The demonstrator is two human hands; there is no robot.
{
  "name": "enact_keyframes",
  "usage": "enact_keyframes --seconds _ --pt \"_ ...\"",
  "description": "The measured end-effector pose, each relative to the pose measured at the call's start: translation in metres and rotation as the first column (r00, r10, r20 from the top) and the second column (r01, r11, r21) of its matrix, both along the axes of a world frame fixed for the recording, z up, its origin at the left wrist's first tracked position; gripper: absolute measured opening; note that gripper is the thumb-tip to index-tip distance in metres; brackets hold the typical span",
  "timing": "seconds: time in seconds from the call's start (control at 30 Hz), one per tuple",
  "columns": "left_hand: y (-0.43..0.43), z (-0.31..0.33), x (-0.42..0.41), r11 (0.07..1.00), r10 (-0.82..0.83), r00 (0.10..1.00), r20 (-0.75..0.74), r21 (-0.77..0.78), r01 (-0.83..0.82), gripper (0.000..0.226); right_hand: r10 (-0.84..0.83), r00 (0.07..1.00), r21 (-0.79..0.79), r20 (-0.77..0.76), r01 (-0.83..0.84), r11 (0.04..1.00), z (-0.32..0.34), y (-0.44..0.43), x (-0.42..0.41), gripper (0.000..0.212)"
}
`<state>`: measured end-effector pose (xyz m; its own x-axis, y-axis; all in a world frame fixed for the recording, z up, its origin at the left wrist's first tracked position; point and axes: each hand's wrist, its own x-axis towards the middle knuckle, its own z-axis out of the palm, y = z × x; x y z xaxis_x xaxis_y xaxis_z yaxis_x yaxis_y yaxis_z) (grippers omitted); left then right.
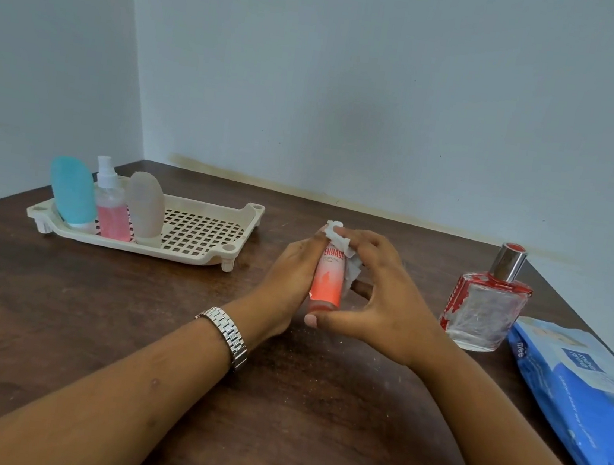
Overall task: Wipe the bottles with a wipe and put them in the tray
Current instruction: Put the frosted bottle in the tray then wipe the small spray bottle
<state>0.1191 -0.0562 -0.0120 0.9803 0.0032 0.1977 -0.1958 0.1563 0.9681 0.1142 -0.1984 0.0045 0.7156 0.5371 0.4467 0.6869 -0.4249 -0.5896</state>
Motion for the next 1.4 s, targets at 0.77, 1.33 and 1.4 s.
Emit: enact_keyframes --seconds 0.77,1.33,1.4 --pt "0.002 0.007 -0.003 0.97 0.073 0.996 -0.052 -0.23 -0.083 0.056 -0.077 0.997 0.097 0.021 0.075 0.992 -0.01 0.022 -0.007 0.066" --pt "0.004 0.013 -0.002 0.94 0.206 0.973 -0.103 -0.255 -0.226 0.059 -0.184 0.918 0.167 0.351 0.132 0.977 -0.011 0.021 -0.011 0.033" --pt "0.005 0.011 -0.001 0.95 0.196 0.978 -0.077 -0.233 -0.209 0.061 -0.152 0.948 0.112 0.281 0.125 0.986 -0.011 0.023 -0.01 0.047"
